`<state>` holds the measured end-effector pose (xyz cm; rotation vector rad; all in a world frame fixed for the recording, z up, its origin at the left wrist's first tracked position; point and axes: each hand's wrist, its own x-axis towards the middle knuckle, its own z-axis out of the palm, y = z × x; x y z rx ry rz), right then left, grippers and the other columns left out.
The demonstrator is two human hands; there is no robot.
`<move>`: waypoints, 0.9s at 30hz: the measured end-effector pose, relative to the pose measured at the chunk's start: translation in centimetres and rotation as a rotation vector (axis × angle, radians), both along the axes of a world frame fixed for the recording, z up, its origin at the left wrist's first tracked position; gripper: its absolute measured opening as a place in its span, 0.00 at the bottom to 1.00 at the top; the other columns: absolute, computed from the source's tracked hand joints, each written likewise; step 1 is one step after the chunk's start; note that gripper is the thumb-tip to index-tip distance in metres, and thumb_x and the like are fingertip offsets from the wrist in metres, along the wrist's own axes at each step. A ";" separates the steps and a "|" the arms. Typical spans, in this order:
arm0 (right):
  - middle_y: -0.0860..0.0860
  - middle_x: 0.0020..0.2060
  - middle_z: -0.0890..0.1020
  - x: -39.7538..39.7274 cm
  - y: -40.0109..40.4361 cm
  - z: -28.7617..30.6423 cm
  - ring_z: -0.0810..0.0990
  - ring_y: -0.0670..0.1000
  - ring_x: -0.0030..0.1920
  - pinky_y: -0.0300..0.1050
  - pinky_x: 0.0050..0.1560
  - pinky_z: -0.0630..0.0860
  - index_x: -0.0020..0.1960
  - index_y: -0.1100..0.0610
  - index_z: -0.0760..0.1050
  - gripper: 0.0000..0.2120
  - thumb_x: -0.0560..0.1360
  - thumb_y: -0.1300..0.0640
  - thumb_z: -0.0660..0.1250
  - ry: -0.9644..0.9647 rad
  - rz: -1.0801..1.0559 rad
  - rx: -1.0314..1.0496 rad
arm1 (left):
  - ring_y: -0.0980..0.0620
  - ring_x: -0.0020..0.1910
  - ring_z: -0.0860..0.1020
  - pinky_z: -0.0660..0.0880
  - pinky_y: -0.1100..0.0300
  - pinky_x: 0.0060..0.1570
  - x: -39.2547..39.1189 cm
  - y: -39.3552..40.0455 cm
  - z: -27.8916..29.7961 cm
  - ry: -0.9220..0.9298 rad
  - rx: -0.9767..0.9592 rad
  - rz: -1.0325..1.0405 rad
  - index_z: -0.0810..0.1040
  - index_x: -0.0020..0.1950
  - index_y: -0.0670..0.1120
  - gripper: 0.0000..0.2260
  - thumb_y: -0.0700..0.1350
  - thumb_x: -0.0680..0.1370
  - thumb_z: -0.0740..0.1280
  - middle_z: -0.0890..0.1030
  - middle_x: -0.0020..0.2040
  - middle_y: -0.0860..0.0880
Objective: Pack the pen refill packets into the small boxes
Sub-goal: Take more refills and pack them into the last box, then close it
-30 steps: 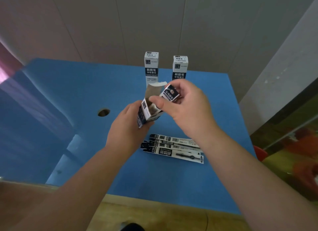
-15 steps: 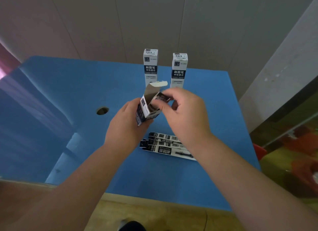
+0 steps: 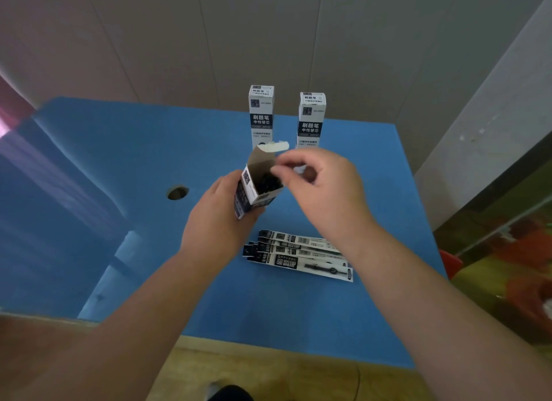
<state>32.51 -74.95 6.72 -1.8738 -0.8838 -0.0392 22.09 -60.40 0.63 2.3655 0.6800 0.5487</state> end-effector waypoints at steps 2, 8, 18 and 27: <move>0.40 0.38 0.81 0.6 -0.9 -1.4 0.75 0.42 0.35 0.32 0.38 0.71 0.51 0.49 0.82 0.03 0.78 0.53 0.71 0.061 -0.095 0.104 | 0.57 0.57 0.77 0.74 0.57 0.52 -0.2 0.1 0.0 0.002 -0.027 0.005 0.71 0.67 0.61 0.22 0.52 0.75 0.74 0.76 0.60 0.62; 0.43 0.55 0.80 2.3 -3.1 -6.7 0.78 0.47 0.50 0.47 0.54 0.76 0.63 0.48 0.78 0.17 0.77 0.43 0.69 0.037 0.107 -0.805 | 0.57 0.58 0.77 0.72 0.59 0.53 -0.4 0.1 -0.2 -0.004 -0.045 0.003 0.70 0.68 0.61 0.23 0.52 0.75 0.74 0.75 0.59 0.63; 0.51 0.48 0.76 1.2 -3.2 -8.7 0.78 0.56 0.50 0.45 0.38 0.68 0.49 0.56 0.80 0.09 0.77 0.54 0.62 -0.361 0.195 -1.056 | 0.56 0.60 0.76 0.70 0.59 0.54 -0.5 -0.1 -0.2 0.008 -0.029 -0.007 0.69 0.69 0.60 0.24 0.51 0.76 0.74 0.73 0.59 0.64; 0.52 0.49 0.77 0.7 -2.2 -9.2 0.79 0.56 0.51 0.46 0.39 0.69 0.49 0.57 0.78 0.05 0.76 0.61 0.64 -0.430 0.136 -1.113 | 0.56 0.59 0.76 0.69 0.60 0.53 -0.8 -0.2 -0.1 -0.016 -0.041 0.004 0.69 0.69 0.60 0.24 0.50 0.76 0.74 0.72 0.56 0.64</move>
